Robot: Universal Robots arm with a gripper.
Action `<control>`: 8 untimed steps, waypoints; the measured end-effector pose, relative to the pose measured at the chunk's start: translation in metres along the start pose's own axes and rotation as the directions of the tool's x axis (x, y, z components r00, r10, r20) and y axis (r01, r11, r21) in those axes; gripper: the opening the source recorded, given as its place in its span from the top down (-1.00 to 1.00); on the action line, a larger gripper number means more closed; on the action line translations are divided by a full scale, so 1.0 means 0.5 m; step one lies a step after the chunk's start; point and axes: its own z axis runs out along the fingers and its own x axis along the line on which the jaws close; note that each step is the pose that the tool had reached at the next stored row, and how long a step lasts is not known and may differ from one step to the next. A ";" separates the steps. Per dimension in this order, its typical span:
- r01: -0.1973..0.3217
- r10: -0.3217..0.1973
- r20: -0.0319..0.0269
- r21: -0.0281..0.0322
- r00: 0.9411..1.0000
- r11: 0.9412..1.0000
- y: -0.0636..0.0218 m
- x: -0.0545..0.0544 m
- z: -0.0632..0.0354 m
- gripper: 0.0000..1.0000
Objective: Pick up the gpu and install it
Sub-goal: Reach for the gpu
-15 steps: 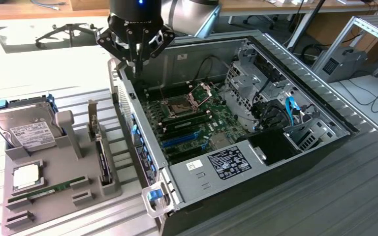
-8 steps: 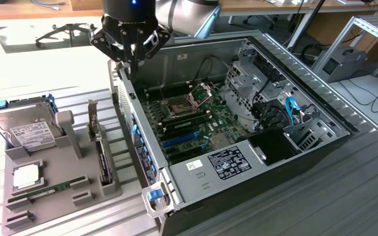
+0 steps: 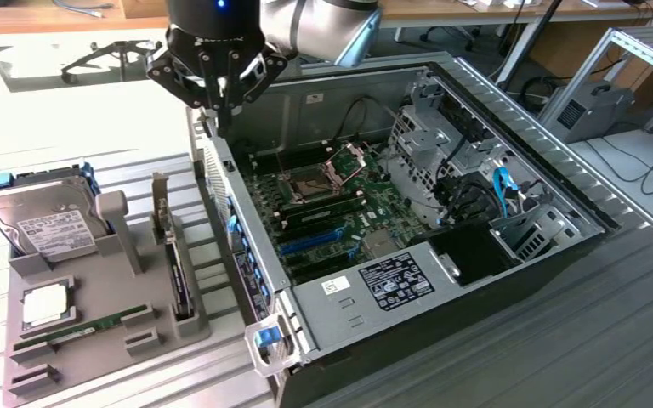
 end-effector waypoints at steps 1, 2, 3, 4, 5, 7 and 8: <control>0.000 0.000 0.000 0.000 1.000 1.000 0.000 0.002 0.000 0.77; 0.000 0.000 0.000 0.000 1.000 1.000 0.000 0.003 0.000 0.77; 0.000 0.000 0.000 0.000 1.000 1.000 0.000 0.006 0.000 0.77; 0.000 0.000 0.000 0.000 1.000 1.000 -0.001 0.009 0.000 0.77; 0.000 0.000 0.000 0.000 1.000 1.000 -0.001 0.013 0.000 0.77; 0.000 0.000 0.001 0.000 1.000 1.000 -0.002 0.021 -0.001 0.77; 0.000 0.000 0.001 0.000 1.000 1.000 -0.002 0.024 -0.001 0.77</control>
